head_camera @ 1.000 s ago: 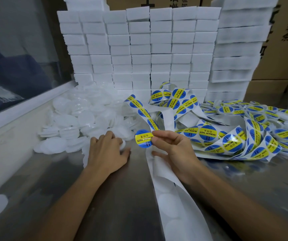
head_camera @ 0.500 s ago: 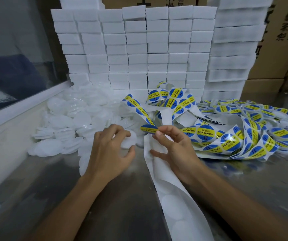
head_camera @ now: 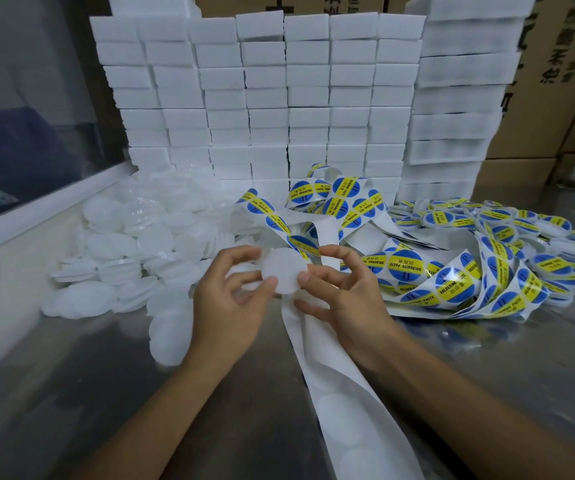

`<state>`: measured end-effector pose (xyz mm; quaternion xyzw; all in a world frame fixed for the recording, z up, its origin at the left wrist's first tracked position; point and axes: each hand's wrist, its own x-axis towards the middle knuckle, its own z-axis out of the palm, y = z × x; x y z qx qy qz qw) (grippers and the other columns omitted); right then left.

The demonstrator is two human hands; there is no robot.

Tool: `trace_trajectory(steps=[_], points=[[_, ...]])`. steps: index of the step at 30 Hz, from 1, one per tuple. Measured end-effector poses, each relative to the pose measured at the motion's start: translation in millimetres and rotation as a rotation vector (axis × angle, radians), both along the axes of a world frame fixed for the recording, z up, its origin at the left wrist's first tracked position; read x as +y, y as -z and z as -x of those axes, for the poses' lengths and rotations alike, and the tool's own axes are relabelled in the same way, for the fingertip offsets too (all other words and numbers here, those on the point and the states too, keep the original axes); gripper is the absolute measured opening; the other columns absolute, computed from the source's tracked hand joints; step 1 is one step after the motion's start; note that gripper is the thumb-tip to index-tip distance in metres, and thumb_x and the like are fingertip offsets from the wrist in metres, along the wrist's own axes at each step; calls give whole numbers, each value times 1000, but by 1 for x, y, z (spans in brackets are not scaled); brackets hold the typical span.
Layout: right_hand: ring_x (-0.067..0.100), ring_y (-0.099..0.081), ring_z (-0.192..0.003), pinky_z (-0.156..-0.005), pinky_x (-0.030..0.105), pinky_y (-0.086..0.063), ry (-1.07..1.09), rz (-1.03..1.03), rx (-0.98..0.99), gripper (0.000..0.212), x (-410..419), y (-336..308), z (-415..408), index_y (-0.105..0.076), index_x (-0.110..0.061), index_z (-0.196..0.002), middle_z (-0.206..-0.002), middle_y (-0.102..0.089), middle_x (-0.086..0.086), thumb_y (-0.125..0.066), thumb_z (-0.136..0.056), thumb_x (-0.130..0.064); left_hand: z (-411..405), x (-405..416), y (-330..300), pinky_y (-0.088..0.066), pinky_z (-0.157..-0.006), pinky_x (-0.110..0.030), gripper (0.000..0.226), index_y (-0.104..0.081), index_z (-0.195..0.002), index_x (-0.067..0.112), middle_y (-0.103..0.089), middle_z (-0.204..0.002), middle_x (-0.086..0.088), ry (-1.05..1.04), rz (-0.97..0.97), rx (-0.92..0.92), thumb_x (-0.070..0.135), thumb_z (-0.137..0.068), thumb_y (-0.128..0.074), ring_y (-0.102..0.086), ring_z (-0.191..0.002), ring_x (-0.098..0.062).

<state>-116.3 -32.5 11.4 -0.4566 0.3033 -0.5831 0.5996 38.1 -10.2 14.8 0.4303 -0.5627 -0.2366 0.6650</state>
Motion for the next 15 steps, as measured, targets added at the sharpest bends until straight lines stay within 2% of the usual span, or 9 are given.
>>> trace_trajectory(steps=[1,3,7,11,15], points=[[18,-67,-77,-89,55,-54,4,1,2,37,0,0,1,-62,-24,-103,-83,-68,4,-74,-81,3,-1,-1,-1,-57,-67,-23,30,-65,-101,12,-70,-98,-9,65,-124,154,-8,-80,-71,-71,-80,-17],[17,-68,-80,-86,55,-54,11,5,11,35,0,0,1,-64,-23,-102,-85,-69,3,-73,-82,3,-5,-2,-1,-59,-65,-27,26,-66,-100,8,-73,-85,-12,155,-255,304,-9,-81,-68,-72,-72,-22],[14,-68,-90,-83,55,-58,82,-1,18,23,0,1,0,-71,-23,-95,-102,-68,1,-74,-84,-2,-8,-2,-2,-59,-66,-27,21,-65,-96,4,-74,-82,-12,240,-306,495,-10,-80,-66,-73,-75,-23],[5,-68,-79,-80,50,-60,127,-33,-36,16,-4,-4,6,-76,-22,-80,-82,-71,-3,-70,-88,-9,-10,-4,-2,-60,-69,-28,17,-66,-89,3,-75,-82,-12,240,-361,584,-11,-79,-66,-73,-75,-21],[8,-70,-80,-81,50,-60,103,-56,-47,7,-5,-8,10,-75,-14,-89,-93,-76,7,-70,-87,-10,-14,-7,1,-60,-69,-28,16,-68,-87,2,-75,-81,-13,222,-392,614,-10,-78,-67,-74,-76,-21]])
